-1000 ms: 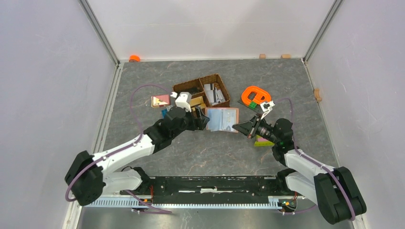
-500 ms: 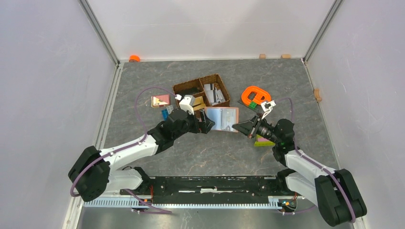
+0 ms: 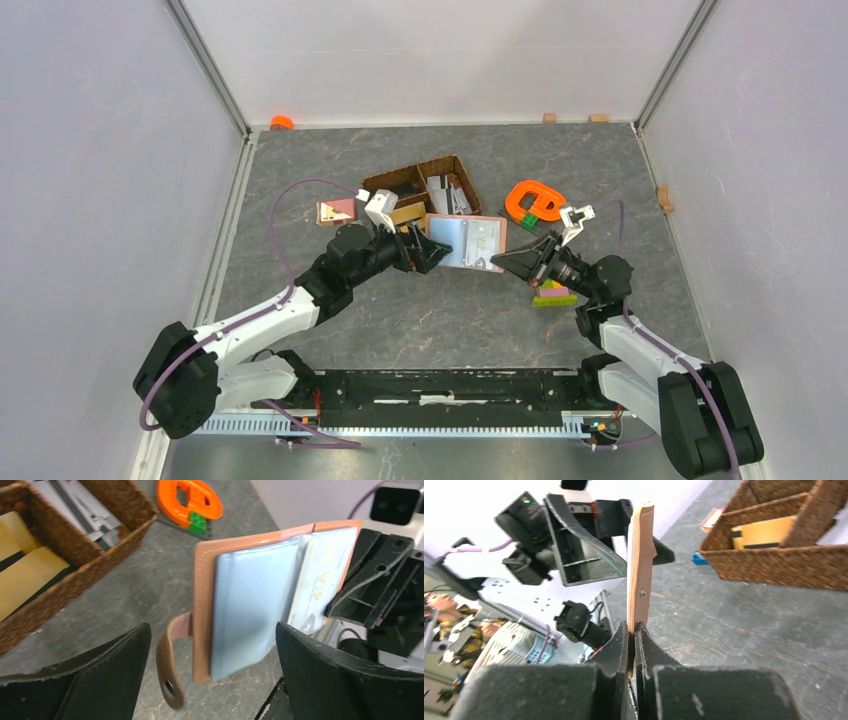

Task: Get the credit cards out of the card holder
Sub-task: Remove the credit card from the card holder.

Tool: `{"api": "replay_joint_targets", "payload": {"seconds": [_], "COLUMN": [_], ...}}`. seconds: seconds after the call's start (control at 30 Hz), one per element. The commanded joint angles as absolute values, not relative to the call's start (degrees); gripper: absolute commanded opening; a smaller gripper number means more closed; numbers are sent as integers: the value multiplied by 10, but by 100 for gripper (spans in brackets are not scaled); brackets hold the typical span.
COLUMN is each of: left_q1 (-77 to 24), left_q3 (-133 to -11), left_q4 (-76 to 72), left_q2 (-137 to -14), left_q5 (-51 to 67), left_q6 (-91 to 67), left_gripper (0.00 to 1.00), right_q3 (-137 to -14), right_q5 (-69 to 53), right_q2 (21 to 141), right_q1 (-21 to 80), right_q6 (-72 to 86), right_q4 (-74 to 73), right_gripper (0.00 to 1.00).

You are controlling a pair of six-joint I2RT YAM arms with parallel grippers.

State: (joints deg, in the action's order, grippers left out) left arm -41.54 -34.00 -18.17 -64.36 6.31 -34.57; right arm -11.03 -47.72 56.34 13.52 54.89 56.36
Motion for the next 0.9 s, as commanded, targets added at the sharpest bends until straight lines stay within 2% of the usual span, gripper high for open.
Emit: {"api": "replay_joint_targets", "payload": {"seconds": [0.0,0.17,0.23,0.4,0.53,0.6,0.67,0.73,0.87], "left_q1": [-412,-411,-411,-411,-411,-411,-411,-411,-411], "left_q3": [-315,-309,-303,-298,-297,-295,-294,-294,-301], "left_q4": [-291,-359,-386,-427,-437,-437,-438,-447,-449], "left_q2": [-641,-655,-660,-673,-672,-669,-668,-670,-682], "left_q5": [143,203,219,244,253,252,255,262,277], "left_q6": [-379,-391,-395,-407,-409,-408,-407,-411,-416], "left_gripper": [100,100,96,74,47,32,14,4,2], "right_q3": [-113,-110,-110,-110,-111,-112,-112,-112,-115], "right_q5": [-532,-535,-533,-527,-526,-526,-522,-512,-506], "right_q2": [577,585,584,585,584,580,575,571,573], "right_q1": [123,120,120,120,120,120,121,121,121], "right_q6": [663,678,668,639,624,612,596,577,556], "right_q4": [753,778,764,727,711,700,684,661,635], "right_gripper": [0,0,0,0,0,7,23,35,51]}}
